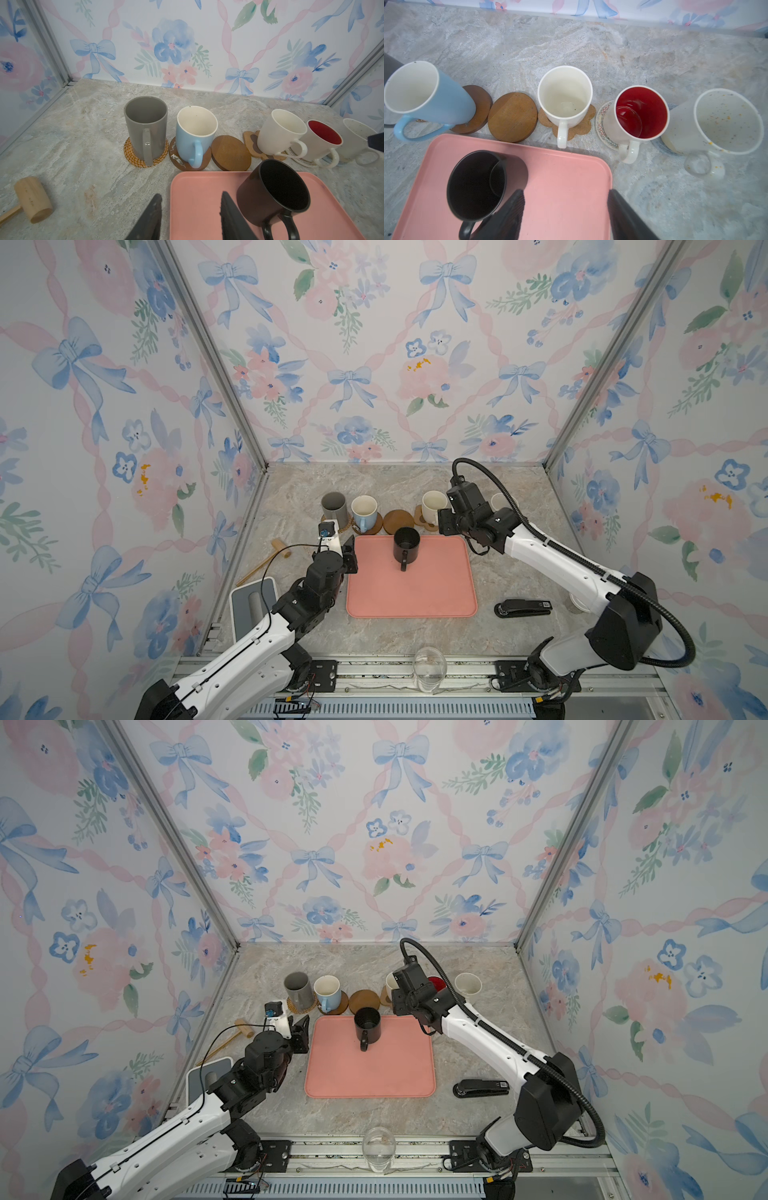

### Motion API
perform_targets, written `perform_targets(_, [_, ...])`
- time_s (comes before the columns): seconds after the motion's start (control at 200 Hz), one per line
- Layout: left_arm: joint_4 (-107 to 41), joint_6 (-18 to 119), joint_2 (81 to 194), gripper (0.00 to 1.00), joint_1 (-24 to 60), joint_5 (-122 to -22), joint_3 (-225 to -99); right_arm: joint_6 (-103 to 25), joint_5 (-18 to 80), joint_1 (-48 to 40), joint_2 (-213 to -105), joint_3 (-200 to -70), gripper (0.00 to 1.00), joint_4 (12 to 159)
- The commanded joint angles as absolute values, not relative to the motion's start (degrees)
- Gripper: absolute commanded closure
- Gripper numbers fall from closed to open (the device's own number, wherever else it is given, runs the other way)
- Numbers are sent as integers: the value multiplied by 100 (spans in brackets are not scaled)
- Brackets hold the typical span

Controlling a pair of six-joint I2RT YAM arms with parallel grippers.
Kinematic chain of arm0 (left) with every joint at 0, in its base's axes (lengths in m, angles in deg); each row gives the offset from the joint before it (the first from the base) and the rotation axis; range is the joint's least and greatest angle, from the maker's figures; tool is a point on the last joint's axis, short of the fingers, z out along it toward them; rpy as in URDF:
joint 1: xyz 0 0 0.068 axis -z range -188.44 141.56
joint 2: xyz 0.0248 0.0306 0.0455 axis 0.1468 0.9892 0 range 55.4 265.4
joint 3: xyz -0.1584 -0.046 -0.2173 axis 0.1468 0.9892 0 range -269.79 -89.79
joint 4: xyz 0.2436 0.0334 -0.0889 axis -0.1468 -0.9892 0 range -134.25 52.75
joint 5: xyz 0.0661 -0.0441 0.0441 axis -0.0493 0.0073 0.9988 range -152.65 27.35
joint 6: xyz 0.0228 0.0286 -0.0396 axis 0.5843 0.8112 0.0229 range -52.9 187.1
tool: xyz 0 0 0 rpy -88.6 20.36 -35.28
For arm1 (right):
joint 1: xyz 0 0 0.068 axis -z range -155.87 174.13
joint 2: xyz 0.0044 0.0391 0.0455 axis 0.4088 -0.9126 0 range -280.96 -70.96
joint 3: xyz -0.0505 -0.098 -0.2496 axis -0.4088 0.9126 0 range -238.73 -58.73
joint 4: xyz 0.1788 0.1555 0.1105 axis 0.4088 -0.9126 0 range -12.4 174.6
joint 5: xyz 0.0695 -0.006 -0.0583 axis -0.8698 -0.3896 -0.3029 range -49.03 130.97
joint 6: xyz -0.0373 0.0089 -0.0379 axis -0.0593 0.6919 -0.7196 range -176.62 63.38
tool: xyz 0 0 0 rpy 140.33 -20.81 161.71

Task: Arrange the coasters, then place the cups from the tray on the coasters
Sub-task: 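Open right gripper to release white mug while left gripper moves toward tray, then grasp the black mug on the pink tray with left gripper and lift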

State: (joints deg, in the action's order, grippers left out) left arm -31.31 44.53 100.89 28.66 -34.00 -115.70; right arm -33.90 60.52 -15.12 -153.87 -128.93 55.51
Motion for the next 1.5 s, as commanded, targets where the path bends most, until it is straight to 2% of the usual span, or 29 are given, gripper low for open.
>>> perform_targets(0.0, [-3119, 4392, 10135, 58, 2904, -3723, -11772, -3015, 6558, -1769, -14889, -12406, 31, 5815])
perform_targets(0.255, [-3123, 4202, 10411, 58, 3076, -4204, -11986, -2949, 6769, -2126, -14075, -12217, 28, 5682])
perform_targets(0.605, [-3860, 3989, 11861, 58, 3869, -3774, -12934, -2881, 6866, -2211, -13657, -11753, 26, 5833])
perform_targets(0.96, [-4216, 3590, 12316, 57, 4431, -3997, -13161, -3046, 6875, -2134, -13283, -11217, 20, 6411])
perform_targets(1.225, [-4405, 3445, 12694, 54, 4495, -4179, -13534, -3125, 6828, -2081, -13209, -11149, 18, 6499])
perform_targets(1.495, [-4729, 3312, 13567, 54, 4495, -4432, -13999, -3057, 6757, -1874, -13003, -10943, 17, 6507])
